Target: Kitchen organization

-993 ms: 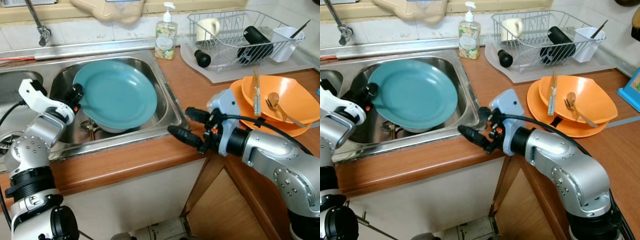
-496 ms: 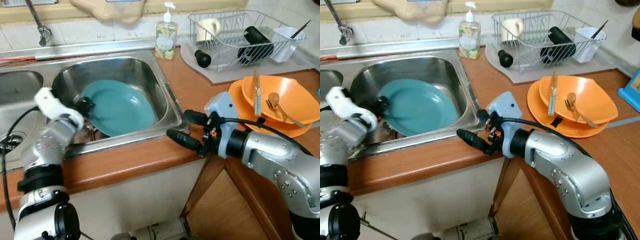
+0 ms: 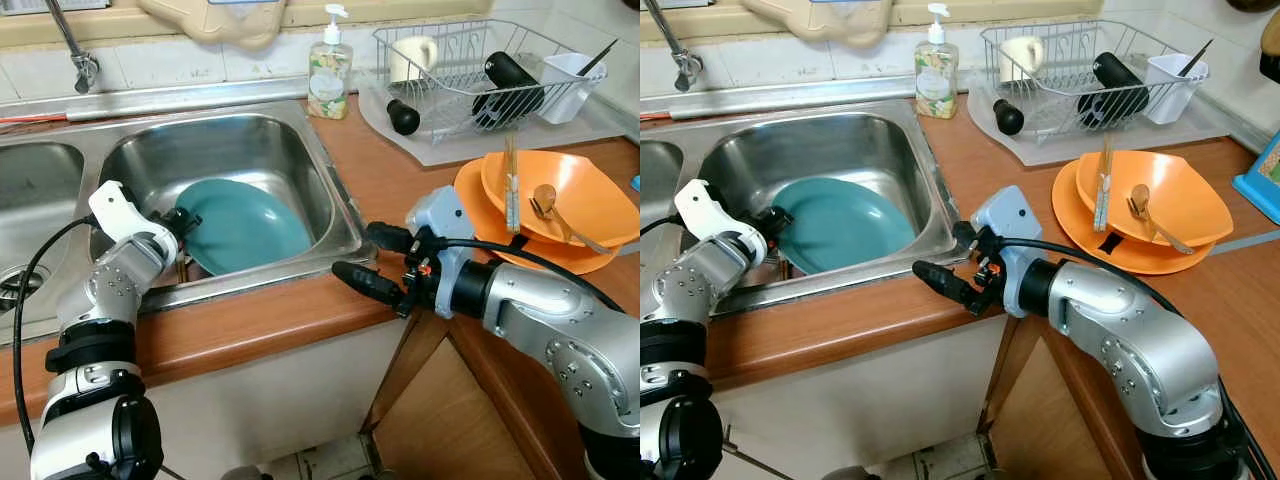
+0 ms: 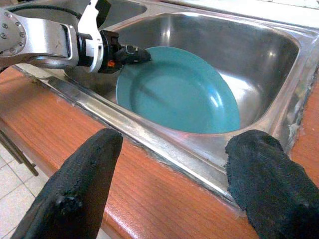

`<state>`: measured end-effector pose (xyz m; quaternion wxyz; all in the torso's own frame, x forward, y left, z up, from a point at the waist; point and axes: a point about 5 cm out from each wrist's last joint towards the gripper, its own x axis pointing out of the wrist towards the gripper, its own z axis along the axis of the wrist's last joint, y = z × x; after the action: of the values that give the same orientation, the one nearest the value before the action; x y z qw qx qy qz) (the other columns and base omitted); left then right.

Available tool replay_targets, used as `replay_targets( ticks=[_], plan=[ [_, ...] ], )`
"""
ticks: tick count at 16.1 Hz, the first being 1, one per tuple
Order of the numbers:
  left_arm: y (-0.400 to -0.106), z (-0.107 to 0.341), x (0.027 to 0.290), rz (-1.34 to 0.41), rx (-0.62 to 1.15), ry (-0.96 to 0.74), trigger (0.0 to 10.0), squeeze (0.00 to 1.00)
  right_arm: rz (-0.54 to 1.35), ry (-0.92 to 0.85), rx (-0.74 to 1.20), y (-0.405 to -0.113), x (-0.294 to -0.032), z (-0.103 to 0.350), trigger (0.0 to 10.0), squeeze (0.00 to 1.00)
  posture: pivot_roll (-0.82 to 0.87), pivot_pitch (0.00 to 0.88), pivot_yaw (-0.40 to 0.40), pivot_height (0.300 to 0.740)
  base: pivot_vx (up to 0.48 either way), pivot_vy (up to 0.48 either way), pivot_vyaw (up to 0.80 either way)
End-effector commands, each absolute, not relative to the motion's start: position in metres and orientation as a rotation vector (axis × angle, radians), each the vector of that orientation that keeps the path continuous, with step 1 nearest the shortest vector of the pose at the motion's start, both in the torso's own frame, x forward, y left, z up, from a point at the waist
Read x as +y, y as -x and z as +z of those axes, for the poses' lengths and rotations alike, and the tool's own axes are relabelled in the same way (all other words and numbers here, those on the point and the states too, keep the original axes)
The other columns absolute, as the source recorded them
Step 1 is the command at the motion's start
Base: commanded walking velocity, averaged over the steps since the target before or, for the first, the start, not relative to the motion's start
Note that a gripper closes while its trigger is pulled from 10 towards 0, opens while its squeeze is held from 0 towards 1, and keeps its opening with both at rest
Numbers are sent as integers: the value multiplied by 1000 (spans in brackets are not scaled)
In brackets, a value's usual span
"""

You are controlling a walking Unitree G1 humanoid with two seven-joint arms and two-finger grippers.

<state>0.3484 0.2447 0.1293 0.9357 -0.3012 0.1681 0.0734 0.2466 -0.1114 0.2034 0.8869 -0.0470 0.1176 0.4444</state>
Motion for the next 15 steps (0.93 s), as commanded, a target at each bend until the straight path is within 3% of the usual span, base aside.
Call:
replay_targets(
  ticks=[1,2,3,9,13,15],
  plan=[
    [-351,135,247,162,345,584,10000,8,919,111,232,-245,-112,204,10000,0,-133,0,29,740,0,0,0],
    [-351,134,248,167,351,577,10000,169,918,111,233,-245,-112,204,10000,0,-132,0,29,740,0,0,0],
    [-350,133,248,168,357,572,10000,1000,917,112,234,-245,-111,203,10000,0,-130,0,29,740,0,0,0],
    [-347,132,249,158,366,541,10000,1000,915,117,239,-244,-111,201,10000,0,-130,0,34,740,0,0,0],
    [-343,140,250,103,333,332,10000,1000,898,123,242,-244,-113,201,10000,0,-131,0,33,740,0,0,0],
    [-341,154,246,41,223,181,10000,1000,808,112,216,-253,-116,203,10000,0,-129,0,30,740,0,0,0]
  ],
)
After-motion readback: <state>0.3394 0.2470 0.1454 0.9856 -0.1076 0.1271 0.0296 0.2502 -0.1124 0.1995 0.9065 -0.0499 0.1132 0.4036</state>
